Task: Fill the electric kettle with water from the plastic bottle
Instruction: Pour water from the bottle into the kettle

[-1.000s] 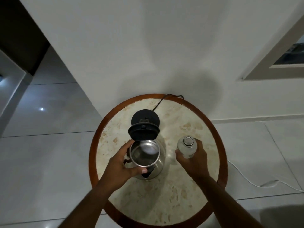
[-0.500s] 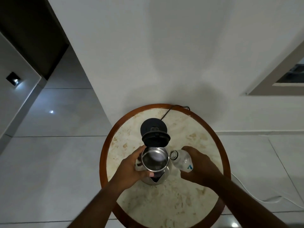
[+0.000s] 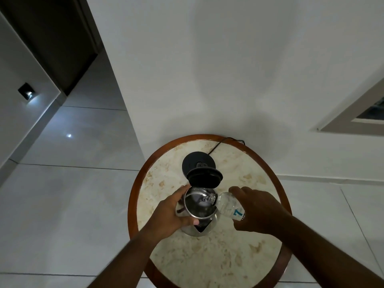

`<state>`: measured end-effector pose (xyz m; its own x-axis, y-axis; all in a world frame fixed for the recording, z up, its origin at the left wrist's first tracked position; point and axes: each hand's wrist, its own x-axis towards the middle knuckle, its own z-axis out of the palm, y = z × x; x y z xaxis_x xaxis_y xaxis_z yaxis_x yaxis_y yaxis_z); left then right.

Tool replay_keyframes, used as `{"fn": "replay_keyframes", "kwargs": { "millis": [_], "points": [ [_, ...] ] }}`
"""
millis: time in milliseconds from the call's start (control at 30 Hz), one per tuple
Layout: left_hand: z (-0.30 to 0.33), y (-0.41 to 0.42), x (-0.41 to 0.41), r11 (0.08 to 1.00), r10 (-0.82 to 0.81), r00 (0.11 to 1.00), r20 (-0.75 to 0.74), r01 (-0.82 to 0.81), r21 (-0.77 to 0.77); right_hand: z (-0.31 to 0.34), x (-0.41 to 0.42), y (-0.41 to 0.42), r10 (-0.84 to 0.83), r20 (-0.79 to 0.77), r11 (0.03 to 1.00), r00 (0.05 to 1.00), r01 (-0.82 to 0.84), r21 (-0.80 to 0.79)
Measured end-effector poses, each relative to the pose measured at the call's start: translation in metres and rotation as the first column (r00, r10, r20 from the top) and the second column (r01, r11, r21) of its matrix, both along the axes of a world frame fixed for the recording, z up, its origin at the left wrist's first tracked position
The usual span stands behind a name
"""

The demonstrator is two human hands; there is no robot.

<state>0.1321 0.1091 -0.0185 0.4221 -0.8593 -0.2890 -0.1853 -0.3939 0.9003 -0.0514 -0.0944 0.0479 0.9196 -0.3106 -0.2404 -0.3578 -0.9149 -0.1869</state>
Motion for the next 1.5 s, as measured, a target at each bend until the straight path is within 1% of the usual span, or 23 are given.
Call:
{"fn": "replay_keyframes", "kwargs": {
  "millis": [100, 367, 500, 733, 1200, 1500],
  "points": [
    [0.0, 0.0, 0.0, 1.0, -0.003, 1.0, 0.02, 0.003, 0.0, 0.005, 0.003, -0.001, 0.015, -0.026, 0.999, 1.0, -0.016, -0.035],
    [-0.005, -0.001, 0.001, 1.0, 0.014, 1.0, -0.018, -0.014, -0.022, 0.011, 0.008, 0.002, 0.026, -0.042, 0.999, 0.999, -0.028, -0.034],
    [-0.005, 0.0, 0.0, 0.999, 0.023, 0.998, -0.053, -0.025, -0.029, 0.011, 0.006, 0.001, 0.046, -0.048, 0.997, 0.998, -0.049, -0.065],
    [-0.004, -0.001, 0.0, 0.999, 0.015, 0.999, -0.052, -0.017, -0.029, 0.016, 0.001, -0.005, 0.063, -0.069, 0.99, 0.996, -0.071, -0.124],
    [-0.004, -0.001, -0.001, 0.999, 0.018, 0.998, -0.055, -0.02, -0.033, 0.022, 0.005, -0.008, 0.069, -0.127, 0.987, 0.989, -0.087, -0.139],
    [-0.002, 0.0, 0.0, 0.999, 0.008, 0.998, -0.061, -0.012, -0.052, 0.017, 0.006, -0.004, 0.084, -0.126, 0.985, 0.988, -0.102, -0.142]
  ]
}}
